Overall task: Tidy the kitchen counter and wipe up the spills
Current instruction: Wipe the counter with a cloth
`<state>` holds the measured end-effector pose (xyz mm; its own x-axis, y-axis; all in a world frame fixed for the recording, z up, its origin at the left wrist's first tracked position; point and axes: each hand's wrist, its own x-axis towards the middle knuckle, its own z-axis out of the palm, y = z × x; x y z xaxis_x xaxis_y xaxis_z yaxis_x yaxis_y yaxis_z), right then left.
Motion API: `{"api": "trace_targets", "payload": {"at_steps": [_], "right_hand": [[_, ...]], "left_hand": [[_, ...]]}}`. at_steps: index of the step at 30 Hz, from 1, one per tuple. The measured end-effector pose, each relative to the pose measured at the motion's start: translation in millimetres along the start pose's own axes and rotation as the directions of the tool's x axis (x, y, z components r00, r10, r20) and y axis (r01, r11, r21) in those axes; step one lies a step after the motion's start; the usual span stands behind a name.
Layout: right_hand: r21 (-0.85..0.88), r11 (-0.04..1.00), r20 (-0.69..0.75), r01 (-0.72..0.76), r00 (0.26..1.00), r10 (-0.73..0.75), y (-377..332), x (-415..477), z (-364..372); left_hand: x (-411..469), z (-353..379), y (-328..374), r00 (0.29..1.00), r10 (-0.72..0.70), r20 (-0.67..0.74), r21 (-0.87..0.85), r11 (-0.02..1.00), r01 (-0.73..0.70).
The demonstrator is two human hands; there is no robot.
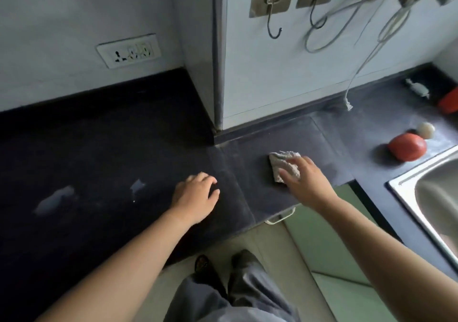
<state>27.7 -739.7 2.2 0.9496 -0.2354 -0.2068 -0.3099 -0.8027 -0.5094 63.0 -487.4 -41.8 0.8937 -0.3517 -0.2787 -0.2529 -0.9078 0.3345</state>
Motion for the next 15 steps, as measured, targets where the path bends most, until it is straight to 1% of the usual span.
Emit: {"api": "trace_targets", "payload": {"at_steps": [1,3,5,8,11,15], "right_hand": [[-0.016,1.0,-0.005,-0.007,1.0,0.007,4,10,-3],[-0.055,0.998,0.007,-0.027,1.0,0.027,12,29,-2],[-0.093,0.994,0.042,-0.055,0.997,0.059,20,45,3],[-0.112,0.991,0.092,-0.08,0.992,0.09,32,60,17],[-0.108,0.991,0.12,-0.075,0.989,0.088,40,60,34],[-0.109,0.992,0.049,-0.07,0.996,0.076,40,46,48]], "left_hand": [[9,2,1,1.0,-0.008,-0.024,0.054,0.998,0.01],[19,9,3,0.998,-0.041,-0.055,0.101,0.994,0.046],[25,19,5,0.996,-0.08,-0.029,0.112,0.99,0.083],[25,35,5,0.99,-0.136,0.048,0.14,0.982,0.128],[21,45,5,0.99,-0.135,0.035,0.145,0.981,0.129],[20,46,3,0.989,-0.139,0.048,0.144,0.981,0.131]]}}
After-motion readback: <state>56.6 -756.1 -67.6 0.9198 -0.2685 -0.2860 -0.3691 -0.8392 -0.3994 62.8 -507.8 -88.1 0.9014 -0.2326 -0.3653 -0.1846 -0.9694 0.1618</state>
